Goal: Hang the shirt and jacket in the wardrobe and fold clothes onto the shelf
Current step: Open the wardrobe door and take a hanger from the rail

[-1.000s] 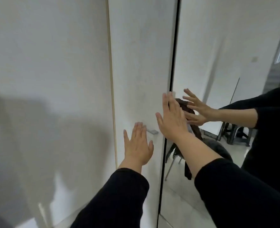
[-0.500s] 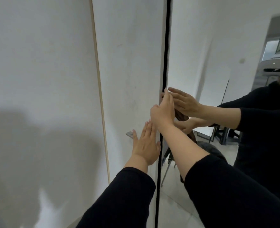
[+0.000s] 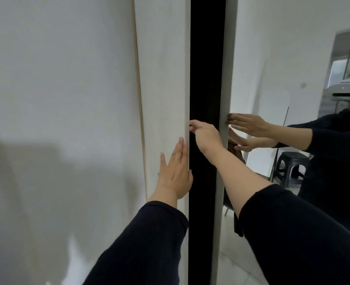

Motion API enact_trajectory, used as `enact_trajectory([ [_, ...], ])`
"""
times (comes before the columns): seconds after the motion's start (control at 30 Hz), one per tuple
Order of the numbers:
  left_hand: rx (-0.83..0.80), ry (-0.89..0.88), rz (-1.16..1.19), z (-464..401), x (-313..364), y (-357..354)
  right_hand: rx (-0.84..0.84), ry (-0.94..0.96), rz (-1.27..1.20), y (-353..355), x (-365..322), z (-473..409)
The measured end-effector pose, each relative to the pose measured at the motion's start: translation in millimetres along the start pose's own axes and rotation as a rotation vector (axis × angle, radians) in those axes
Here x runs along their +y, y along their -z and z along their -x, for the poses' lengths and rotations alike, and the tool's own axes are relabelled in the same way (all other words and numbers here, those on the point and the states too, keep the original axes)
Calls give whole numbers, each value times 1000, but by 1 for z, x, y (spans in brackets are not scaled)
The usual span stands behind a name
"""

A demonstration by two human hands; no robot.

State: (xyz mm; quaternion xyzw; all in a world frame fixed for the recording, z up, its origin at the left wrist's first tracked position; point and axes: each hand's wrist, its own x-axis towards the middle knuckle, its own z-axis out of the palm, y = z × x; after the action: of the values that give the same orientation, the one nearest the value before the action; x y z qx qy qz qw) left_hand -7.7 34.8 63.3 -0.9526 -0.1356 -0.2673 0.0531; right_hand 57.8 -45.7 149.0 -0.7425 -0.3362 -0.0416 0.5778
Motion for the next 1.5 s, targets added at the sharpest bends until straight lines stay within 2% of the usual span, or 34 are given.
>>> enact_trajectory([
  [0.23, 115, 155, -173, 37, -64, 30, -99, 221, 133, -70, -30, 26],
  [0.37, 163, 246, -277, 57, -117, 40, -251, 369, 434, -118, -33, 20],
  [0.47, 294, 234, -325, 63, -157, 42, -332, 404, 501, -156, -42, 7],
  [0.57, 344, 253, -375, 57, -193, 50, -351, 472, 491, -190, -49, -14],
  [0.73, 336, 340, -469, 46, -239, 72, -304, 594, 537, -242, -49, -51],
  [1.03, 405, 584, -346, 22, -301, 61, -307, 832, 557, -316, -56, -108],
  [1.17, 469, 702, -184, -5, -324, 50, -304, 813, 580, -338, -53, -138],
  [1.27, 480, 760, -165, -19, -347, 42, -241, 816, 646, -358, -51, -154],
  [1.5, 512, 813, -62, -45, -388, 35, -172, 825, 721, -396, -50, -176],
])
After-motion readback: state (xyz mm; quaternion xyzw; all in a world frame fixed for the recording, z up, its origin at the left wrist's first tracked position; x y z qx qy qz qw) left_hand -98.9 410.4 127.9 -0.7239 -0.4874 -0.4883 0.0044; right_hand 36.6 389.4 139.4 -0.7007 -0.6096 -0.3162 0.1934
